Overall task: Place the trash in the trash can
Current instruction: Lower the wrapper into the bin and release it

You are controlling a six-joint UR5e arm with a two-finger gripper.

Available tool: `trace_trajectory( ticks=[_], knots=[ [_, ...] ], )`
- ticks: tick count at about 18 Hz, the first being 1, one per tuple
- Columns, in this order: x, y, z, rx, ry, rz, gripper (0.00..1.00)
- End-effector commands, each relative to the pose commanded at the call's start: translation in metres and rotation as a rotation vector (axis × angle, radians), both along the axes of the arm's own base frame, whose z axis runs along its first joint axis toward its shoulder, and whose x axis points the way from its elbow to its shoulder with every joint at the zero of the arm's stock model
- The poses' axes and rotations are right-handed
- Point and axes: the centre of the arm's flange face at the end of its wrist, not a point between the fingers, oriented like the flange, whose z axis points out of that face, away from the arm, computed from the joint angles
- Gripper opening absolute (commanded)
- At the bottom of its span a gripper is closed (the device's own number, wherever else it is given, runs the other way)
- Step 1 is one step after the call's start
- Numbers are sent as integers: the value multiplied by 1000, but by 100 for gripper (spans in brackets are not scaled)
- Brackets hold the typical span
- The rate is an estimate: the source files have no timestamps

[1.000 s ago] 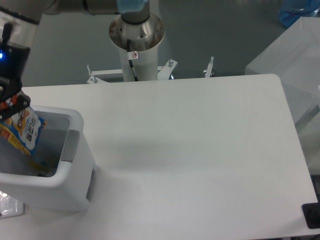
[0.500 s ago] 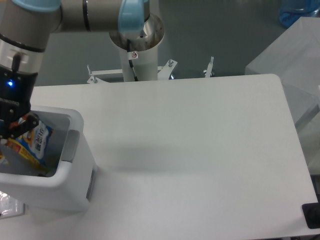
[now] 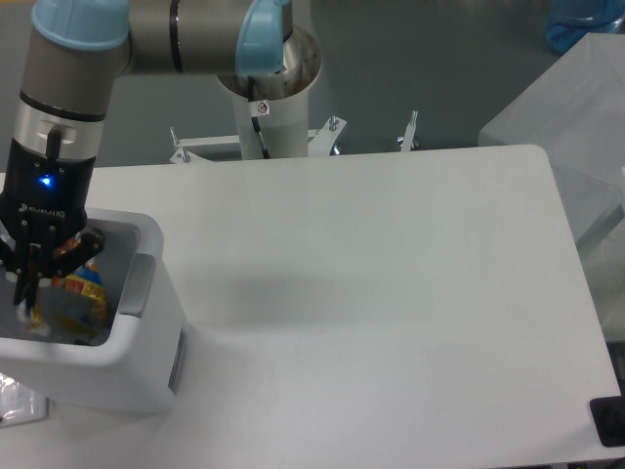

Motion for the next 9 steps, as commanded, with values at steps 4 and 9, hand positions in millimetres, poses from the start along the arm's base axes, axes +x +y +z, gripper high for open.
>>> trace_trajectory(
  ticks=[4,9],
  knots=[
    [-1,2,5,9,6,1,35],
    [-4,0,10,18,11,4,38]
  ],
)
